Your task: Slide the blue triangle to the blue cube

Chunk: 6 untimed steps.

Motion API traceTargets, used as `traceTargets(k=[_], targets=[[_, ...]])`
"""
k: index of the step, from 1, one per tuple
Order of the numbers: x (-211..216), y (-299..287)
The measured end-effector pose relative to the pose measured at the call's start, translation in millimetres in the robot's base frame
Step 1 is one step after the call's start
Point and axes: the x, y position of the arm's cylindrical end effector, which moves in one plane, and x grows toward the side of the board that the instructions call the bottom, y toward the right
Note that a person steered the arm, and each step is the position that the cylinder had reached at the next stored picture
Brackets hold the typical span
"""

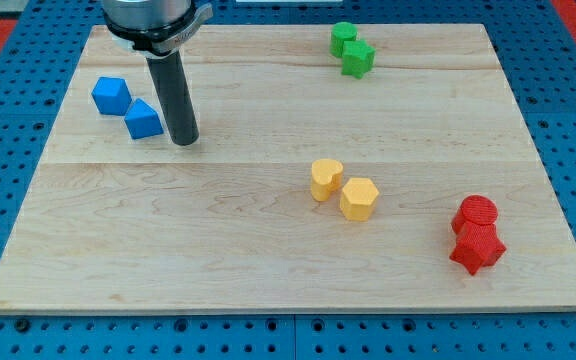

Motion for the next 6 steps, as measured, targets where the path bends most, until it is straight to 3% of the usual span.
traceTargets(k=[4, 6], targets=[[-13.3, -57.8], [-24.2, -37.7]])
